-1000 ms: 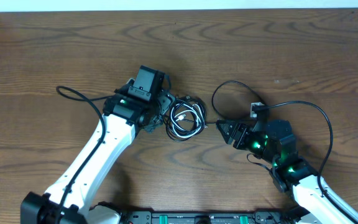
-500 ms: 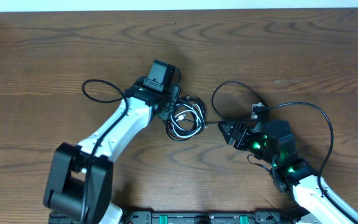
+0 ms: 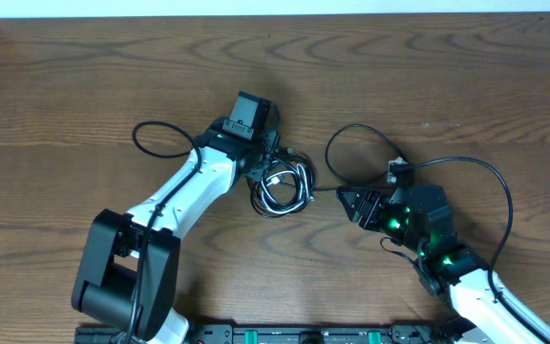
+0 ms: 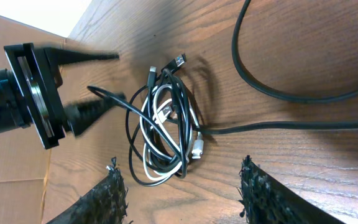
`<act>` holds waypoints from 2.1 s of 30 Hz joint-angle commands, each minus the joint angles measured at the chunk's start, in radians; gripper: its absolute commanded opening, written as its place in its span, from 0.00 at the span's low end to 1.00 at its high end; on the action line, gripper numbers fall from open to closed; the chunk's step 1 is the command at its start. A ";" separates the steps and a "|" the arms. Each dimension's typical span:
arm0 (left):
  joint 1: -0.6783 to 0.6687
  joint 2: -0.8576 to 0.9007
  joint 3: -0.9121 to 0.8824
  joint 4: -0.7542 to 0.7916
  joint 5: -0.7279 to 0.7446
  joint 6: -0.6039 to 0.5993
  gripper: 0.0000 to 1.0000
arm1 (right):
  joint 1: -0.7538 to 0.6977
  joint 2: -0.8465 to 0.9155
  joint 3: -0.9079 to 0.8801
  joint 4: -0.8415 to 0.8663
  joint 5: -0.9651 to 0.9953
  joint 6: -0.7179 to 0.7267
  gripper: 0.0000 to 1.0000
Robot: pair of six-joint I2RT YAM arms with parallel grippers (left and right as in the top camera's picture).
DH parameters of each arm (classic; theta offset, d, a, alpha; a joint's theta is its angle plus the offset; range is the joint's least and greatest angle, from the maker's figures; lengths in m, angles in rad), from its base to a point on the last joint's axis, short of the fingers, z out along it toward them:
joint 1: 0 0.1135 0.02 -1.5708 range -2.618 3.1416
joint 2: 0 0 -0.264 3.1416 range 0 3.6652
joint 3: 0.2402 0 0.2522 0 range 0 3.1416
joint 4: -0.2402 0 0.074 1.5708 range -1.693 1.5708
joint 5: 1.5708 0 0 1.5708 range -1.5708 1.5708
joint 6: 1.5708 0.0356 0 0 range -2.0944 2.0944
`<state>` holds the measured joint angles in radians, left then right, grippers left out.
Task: Untangle cables
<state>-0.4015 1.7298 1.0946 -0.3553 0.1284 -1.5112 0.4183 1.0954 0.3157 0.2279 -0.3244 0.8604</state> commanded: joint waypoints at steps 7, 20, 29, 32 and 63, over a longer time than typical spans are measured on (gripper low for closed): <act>0.063 -0.019 0.009 0.013 0.089 0.315 0.77 | 0.005 0.003 -0.003 -0.004 0.008 -0.012 0.59; 0.078 -0.288 0.009 -0.271 0.069 0.902 0.79 | 0.005 0.003 -0.003 -0.008 0.028 -0.013 0.61; 0.077 -0.353 -0.004 -0.507 -0.188 0.878 0.78 | 0.005 0.003 -0.003 -0.012 0.039 -0.013 0.62; 0.077 -0.319 -0.044 -0.512 -0.159 0.826 0.77 | 0.005 0.003 -0.003 -0.015 0.038 -0.012 0.62; 0.003 0.068 -0.072 -0.312 0.018 0.678 0.37 | 0.006 0.003 -0.003 -0.102 0.026 -0.012 0.63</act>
<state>-0.4004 1.7851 1.0298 -0.6701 0.1406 -0.8158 0.4187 1.0954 0.3149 0.1352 -0.2955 0.8581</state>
